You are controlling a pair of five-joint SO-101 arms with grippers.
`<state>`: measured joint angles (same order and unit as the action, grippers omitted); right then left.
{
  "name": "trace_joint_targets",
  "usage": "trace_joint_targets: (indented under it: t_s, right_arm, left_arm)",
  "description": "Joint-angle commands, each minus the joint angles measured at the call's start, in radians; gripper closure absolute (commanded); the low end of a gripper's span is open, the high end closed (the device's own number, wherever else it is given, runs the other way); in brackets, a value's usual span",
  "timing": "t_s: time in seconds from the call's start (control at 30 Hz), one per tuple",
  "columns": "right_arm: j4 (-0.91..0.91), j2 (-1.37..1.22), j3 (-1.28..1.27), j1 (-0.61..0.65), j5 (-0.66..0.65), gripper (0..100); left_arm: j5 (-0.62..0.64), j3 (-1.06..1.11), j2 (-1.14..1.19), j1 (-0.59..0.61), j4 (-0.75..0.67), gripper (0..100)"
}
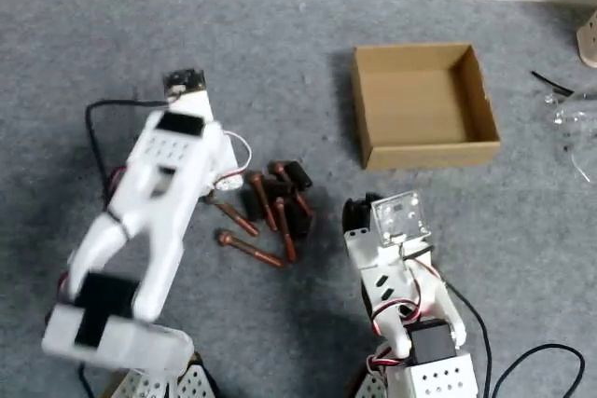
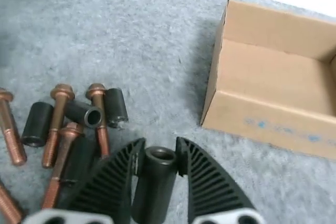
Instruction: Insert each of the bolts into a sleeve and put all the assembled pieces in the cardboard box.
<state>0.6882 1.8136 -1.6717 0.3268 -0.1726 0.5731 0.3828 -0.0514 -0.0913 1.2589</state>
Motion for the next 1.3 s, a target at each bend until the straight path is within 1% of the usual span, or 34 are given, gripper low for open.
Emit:
trace_joint_targets:
  t_s: [0.0, 0.1, 0.17, 0.3, 0.43, 0.57, 0.9, 0.97, 1.03, 1.1, 1.13, 1.27]
  right_arm:
    - [-0.047, 0.010, -0.038, -0.016, 0.005, 99.5]
    - [-0.047, 0.010, -0.038, -0.016, 0.005, 99.5]
    - [-0.047, 0.010, -0.038, -0.016, 0.005, 99.5]
    - [-0.047, 0.010, -0.038, 0.001, 0.005, 99.5]
    - [-0.047, 0.010, -0.038, 0.005, 0.005, 99.5]
    - [-0.047, 0.010, -0.038, 0.005, 0.003, 99.5]
    - [-0.047, 0.010, -0.038, 0.005, 0.003, 99.5]
    - [-0.047, 0.010, -0.038, 0.005, 0.003, 99.5]
    - [-0.047, 0.010, -0.038, 0.005, 0.003, 99.5]
    - [-0.047, 0.010, -0.038, 0.005, 0.003, 99.5]
    - [-0.047, 0.010, -0.038, 0.005, 0.003, 99.5]
    - [-0.047, 0.010, -0.038, 0.005, 0.003, 99.5]
  left_arm:
    - [0.018, -0.189, 0.159, -0.002, 0.114, 99]
    - [0.066, -0.209, 0.213, -0.004, 0.115, 99]
    - [0.069, -0.209, 0.245, -0.007, 0.112, 99]
    - [0.071, -0.202, 0.263, -0.008, 0.034, 99]
    - [0.057, -0.193, 0.268, -0.008, -0.003, 99]
    - [0.008, -0.154, 0.254, -0.008, -0.044, 99]
    - [0.008, -0.147, 0.237, -0.008, -0.040, 98]
    - [0.008, -0.147, 0.237, -0.008, -0.040, 95]
    - [0.009, -0.145, 0.237, -0.025, -0.037, 86]
    - [0.009, -0.148, 0.231, -0.056, 0.009, 79]
    - [0.009, -0.151, 0.231, -0.073, 0.029, 78]
    - [0.009, -0.153, 0.234, -0.076, 0.040, 81]
